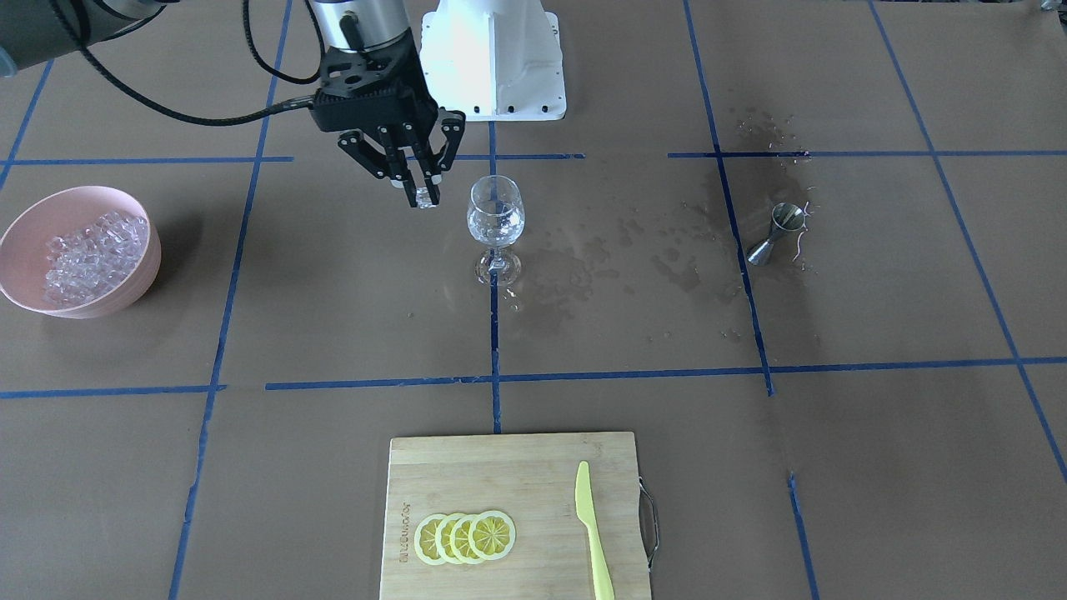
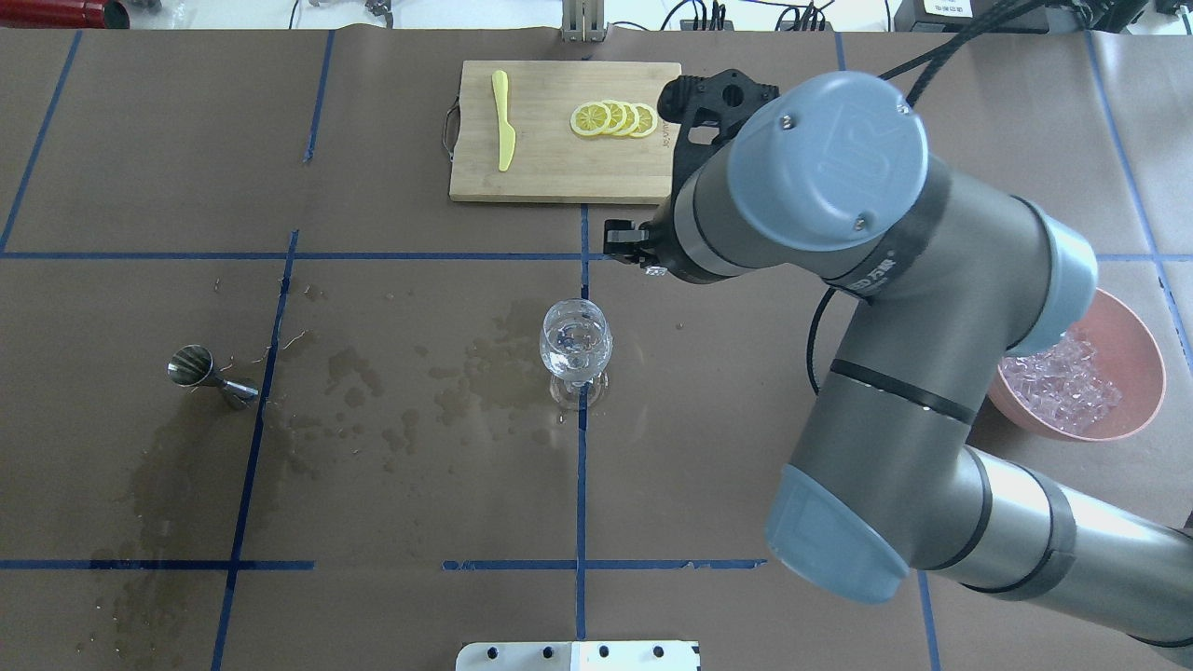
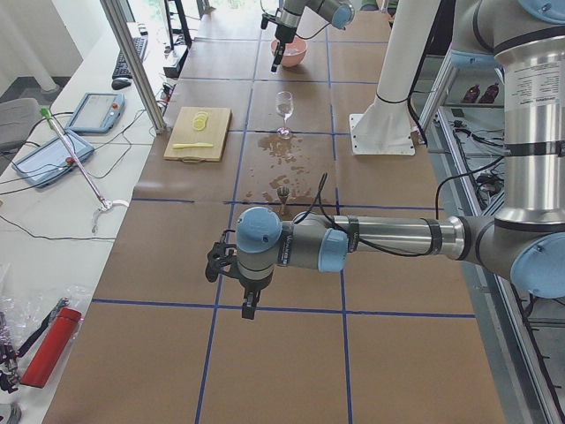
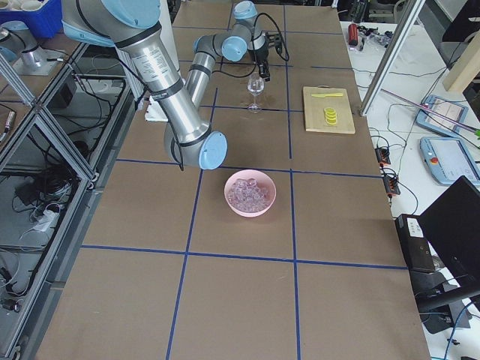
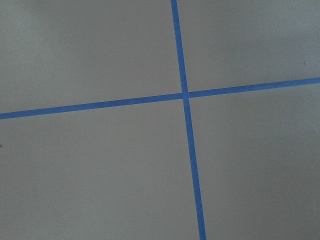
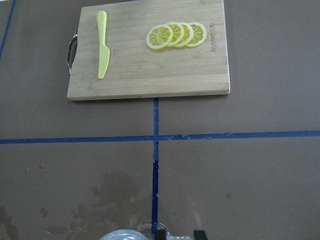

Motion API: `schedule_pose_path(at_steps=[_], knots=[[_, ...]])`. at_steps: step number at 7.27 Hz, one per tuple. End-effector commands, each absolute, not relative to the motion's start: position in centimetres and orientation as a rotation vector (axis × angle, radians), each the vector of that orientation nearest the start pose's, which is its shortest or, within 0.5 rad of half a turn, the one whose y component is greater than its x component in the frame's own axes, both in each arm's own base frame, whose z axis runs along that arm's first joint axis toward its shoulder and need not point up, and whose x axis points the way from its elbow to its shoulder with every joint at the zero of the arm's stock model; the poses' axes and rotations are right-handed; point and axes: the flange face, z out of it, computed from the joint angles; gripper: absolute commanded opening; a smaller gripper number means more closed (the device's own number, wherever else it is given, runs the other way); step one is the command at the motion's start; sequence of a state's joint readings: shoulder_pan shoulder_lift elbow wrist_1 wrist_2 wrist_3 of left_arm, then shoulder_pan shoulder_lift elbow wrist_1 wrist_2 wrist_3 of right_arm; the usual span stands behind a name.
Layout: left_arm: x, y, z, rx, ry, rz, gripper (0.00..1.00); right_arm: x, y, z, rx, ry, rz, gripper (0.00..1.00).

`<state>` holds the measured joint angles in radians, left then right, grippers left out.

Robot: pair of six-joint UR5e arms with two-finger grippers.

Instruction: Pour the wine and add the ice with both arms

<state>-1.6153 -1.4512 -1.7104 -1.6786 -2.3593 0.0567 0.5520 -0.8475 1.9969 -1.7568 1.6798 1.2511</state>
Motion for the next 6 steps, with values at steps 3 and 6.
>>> schedule_pose_path(at_steps=[3,6], knots=[[-8.2,-44.7,63.3,0.163,0.780,0.066,1.00,-47.4,-37.5,5.3,0.268,-0.859,0.143,0.00],[-8.3,-44.7,63.3,0.164,0.780,0.064,1.00,-48.9,-36.7,5.2,0.292,-0.840,0.142,0.11]])
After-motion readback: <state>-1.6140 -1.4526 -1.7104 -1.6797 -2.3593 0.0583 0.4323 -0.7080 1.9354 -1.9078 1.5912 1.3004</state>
